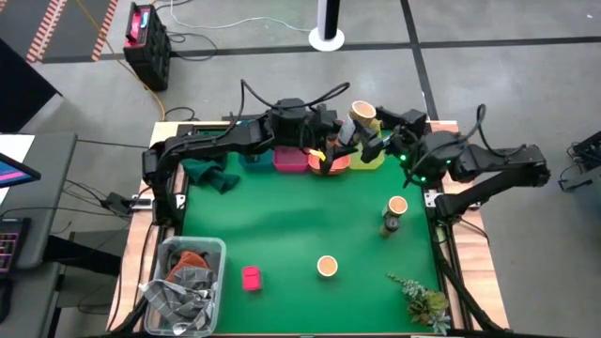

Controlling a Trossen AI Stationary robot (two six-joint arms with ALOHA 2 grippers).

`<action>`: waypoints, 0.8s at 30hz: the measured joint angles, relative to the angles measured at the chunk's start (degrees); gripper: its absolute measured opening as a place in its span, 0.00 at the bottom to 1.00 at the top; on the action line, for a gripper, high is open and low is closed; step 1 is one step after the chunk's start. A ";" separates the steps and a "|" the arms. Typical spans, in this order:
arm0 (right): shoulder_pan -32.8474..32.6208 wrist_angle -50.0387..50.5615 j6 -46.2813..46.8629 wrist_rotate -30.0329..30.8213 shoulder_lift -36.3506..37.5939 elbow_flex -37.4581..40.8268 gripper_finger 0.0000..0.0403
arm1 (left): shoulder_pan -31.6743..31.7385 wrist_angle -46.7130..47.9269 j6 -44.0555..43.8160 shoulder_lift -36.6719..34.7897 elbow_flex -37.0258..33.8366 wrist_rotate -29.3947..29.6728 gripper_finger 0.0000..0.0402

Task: Sort spices by type
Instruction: Put the left gold spice bottle into the yellow bin

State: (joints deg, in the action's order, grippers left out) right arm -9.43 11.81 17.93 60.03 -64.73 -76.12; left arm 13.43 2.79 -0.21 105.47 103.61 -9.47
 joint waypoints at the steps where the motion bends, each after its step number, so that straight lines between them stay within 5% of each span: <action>1: 0.06 0.00 -0.62 0.00 0.33 -0.02 0.97 | 0.00 -0.06 0.36 0.00 0.00 0.06 0.68; 8: 1.49 2.10 -1.18 -3.75 1.49 -0.02 0.97 | -0.09 0.53 2.98 -0.04 0.00 -0.16 0.69; 24: 10.05 11.48 8.74 -24.80 2.11 -0.02 0.93 | -0.07 11.10 16.71 -0.11 0.00 0.14 0.70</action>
State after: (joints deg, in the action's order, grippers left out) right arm 0.62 23.30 26.67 35.23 -62.62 -76.14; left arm 13.37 13.89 16.50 105.36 103.61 -9.33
